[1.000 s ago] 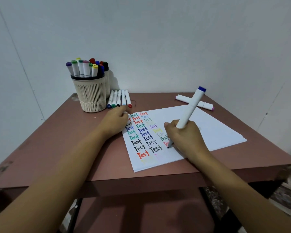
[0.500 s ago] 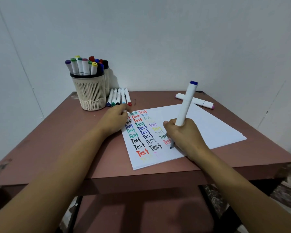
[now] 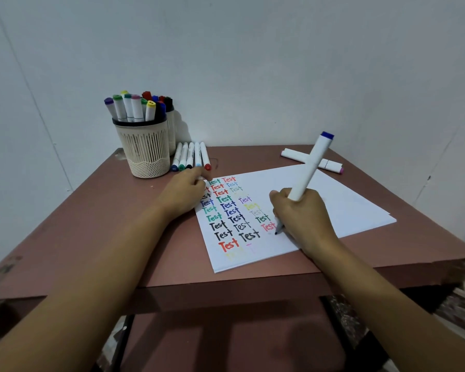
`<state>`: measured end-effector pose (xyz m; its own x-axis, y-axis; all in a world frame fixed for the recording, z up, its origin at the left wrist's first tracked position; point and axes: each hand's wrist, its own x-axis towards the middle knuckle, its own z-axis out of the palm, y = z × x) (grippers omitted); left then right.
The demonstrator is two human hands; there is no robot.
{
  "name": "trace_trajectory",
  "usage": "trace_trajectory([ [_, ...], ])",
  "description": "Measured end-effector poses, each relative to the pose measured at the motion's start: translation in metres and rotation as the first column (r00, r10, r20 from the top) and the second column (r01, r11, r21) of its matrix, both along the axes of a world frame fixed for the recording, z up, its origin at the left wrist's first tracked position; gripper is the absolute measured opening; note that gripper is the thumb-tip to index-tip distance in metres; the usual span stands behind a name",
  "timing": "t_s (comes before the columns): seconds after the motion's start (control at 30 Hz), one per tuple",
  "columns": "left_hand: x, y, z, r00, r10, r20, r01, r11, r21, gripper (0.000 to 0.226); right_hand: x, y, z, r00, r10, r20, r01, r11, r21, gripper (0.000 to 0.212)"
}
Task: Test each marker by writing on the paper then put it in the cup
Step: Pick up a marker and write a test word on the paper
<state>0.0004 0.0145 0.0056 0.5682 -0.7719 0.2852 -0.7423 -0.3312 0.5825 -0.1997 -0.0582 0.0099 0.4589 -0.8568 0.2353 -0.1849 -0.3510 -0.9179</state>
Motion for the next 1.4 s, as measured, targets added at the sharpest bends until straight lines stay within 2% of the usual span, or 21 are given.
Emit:
trace_trajectory([
  [0.27, -0.0005, 0.0008, 0.0005, 1.0, -0.001, 0.009, 0.001, 1.0, -0.004, 0.032, -0.0002, -0.0008, -0.0015, 0.999, -0.027, -0.017, 0.026, 0.997, -0.067, 0.042],
  [0.47, -0.002, 0.0017, 0.0009, 1.0, -0.001, 0.019, 0.001, 1.0, 0.003, 0.032, 0.0003, 0.0, -0.0008, 0.999, -0.002, -0.037, 0.001, 1.0, -0.016, 0.044],
  [0.7, -0.0008, 0.0013, 0.0002, 1.0, -0.003, 0.029, 0.002, 1.0, 0.009, 0.032, -0.0007, -0.0007, -0.0016, 1.0, -0.026, 0.002, 0.026, 0.998, -0.061, 0.044],
  [1.0, -0.002, 0.0018, 0.0008, 1.0, 0.001, 0.027, -0.001, 1.0, 0.002, 0.032, 0.0011, -0.0002, -0.0001, 0.999, -0.019, -0.049, 0.015, 0.998, -0.067, 0.046],
  [1.1, -0.0017, 0.0016, 0.001, 1.0, 0.006, 0.029, -0.006, 1.0, 0.006, 0.032, 0.0009, -0.0004, -0.0004, 1.0, 0.0, -0.029, -0.001, 0.999, -0.038, 0.046],
  [1.23, -0.0014, 0.0007, 0.0011, 0.999, 0.007, 0.032, -0.007, 1.0, 0.014, 0.032, -0.0016, -0.002, -0.0013, 0.996, -0.08, 0.039, 0.082, 0.996, -0.043, 0.047],
  [1.4, 0.0001, 0.0003, 0.0005, 0.999, 0.0, 0.034, -0.001, 1.0, 0.021, 0.032, 0.0002, -0.0009, -0.0001, 0.997, -0.073, -0.033, 0.071, 0.995, -0.074, 0.045],
])
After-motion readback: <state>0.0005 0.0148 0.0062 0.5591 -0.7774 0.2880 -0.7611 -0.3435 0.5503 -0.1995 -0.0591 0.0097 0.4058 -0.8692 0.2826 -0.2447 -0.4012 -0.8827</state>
